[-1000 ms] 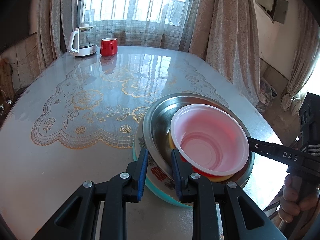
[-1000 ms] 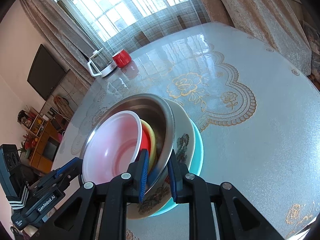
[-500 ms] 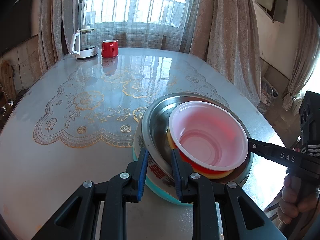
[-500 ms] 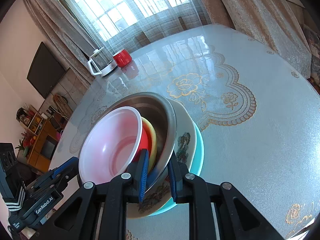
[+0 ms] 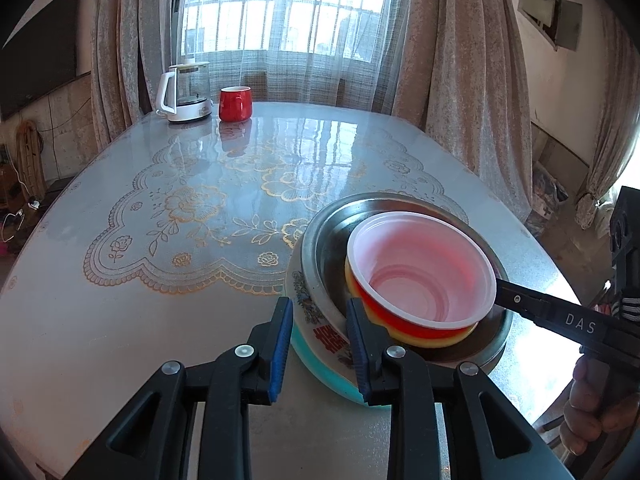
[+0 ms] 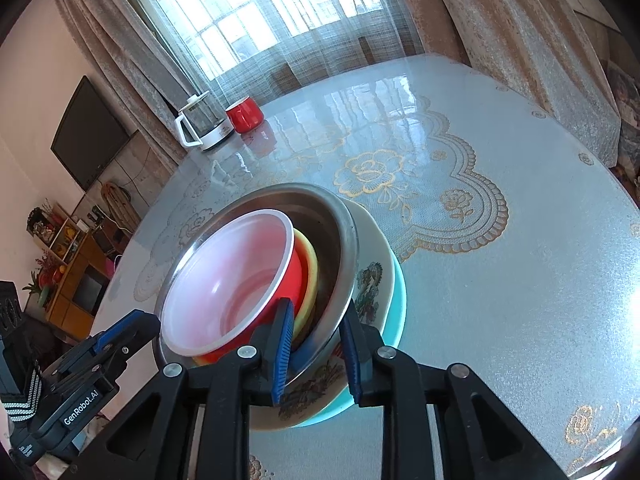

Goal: Organize plates and bowls
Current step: 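Open the left gripper and withdraw it from the basin rim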

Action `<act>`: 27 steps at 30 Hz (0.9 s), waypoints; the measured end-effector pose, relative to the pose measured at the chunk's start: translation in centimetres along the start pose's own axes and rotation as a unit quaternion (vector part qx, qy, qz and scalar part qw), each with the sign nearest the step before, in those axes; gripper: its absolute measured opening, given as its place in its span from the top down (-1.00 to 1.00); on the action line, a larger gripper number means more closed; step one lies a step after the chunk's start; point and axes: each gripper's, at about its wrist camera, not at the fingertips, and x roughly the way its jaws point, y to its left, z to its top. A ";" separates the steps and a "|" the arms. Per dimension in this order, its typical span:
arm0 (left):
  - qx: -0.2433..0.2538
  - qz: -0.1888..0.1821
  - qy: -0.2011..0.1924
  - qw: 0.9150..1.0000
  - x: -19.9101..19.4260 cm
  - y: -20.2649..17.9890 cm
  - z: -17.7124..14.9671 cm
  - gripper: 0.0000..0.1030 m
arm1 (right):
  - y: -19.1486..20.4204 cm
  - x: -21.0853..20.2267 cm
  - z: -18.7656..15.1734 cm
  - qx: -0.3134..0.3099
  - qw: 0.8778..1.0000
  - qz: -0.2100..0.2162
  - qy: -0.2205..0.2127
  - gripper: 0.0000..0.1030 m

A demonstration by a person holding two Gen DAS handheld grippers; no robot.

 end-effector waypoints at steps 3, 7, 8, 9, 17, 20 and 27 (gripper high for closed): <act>-0.003 0.014 -0.005 1.000 -0.2 0.2 -0.2 0.34 | 0.2 -0.3 -0.3 -0.009 1.000 -0.010 -0.004 0.51; -0.010 0.031 -0.005 0.999 -0.4 0.6 -0.6 0.28 | 0.1 -0.7 -0.6 -0.007 1.000 -0.018 -0.011 0.51; -0.012 0.037 -0.005 0.999 -0.4 0.7 -0.8 0.28 | 0.2 -1.0 -0.6 -0.006 0.999 -0.026 -0.018 0.51; -0.014 0.044 -0.006 0.999 -0.5 0.8 -1.0 0.26 | 0.2 -1.4 -0.6 -0.006 0.999 -0.036 -0.029 0.51; -0.016 0.078 -0.022 0.997 -1.4 0.8 -2.1 0.13 | 2.9 -3.7 -0.8 -0.047 0.988 -0.102 -0.108 0.41; -0.016 0.081 -0.030 0.996 -1.8 0.7 -2.3 0.06 | 3.7 -3.5 -1.1 -0.057 0.986 -0.112 -0.112 0.39; -0.021 0.084 -0.043 0.995 -2.2 0.5 -2.5 -0.13 | 4.3 -2.7 -1.8 -0.064 0.984 -0.125 -0.110 0.37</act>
